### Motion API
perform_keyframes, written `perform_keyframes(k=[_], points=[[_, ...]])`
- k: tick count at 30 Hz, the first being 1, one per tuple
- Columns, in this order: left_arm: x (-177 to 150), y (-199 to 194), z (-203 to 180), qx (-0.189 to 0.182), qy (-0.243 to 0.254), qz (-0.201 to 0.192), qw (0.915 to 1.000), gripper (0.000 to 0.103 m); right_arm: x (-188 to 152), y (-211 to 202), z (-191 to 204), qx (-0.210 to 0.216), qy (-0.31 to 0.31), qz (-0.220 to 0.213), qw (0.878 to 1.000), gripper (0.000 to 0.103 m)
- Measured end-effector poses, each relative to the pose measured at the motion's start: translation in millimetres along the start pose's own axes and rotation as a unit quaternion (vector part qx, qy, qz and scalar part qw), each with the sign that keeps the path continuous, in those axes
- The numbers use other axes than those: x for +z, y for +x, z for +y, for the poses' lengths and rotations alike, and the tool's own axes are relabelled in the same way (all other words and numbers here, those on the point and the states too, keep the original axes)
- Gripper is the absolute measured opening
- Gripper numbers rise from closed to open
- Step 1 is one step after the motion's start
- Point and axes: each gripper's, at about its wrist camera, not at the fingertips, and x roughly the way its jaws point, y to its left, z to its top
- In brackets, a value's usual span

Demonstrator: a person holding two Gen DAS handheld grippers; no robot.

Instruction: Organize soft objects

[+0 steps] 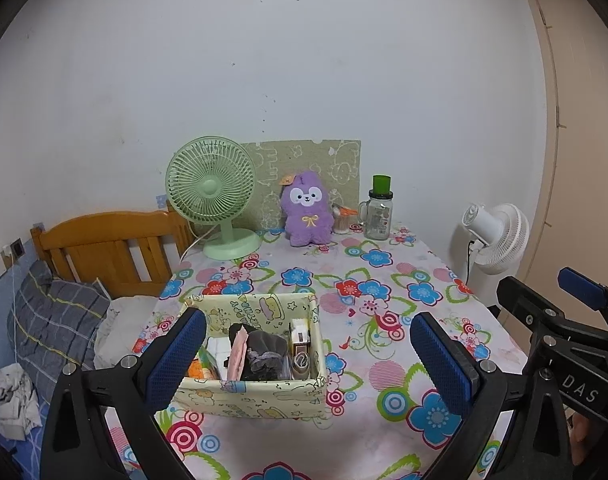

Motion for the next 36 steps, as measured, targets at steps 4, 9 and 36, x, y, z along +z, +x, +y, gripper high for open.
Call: perform_keyframes(k=[4, 9, 36], points=[[-0.4, -0.4, 0.4, 0.000, -0.001, -0.001, 1.0000, 0.103, 1.1, 0.7, 0.3, -0.003, -0.003, -0.003, 1.000, 0.092], [-0.2, -1.6, 0.8, 0.004, -0.001, -0.002, 1.0000, 0.103, 1.1, 1.0, 1.5, 0.000, -0.007, -0.003, 1.000, 0.092], [1.8, 4.8, 0.5, 0.006, -0.007, 0.007, 0.9999, 0.103, 0.0, 4.9, 2.0, -0.004, -0.009, -0.003, 1.000, 0.094]])
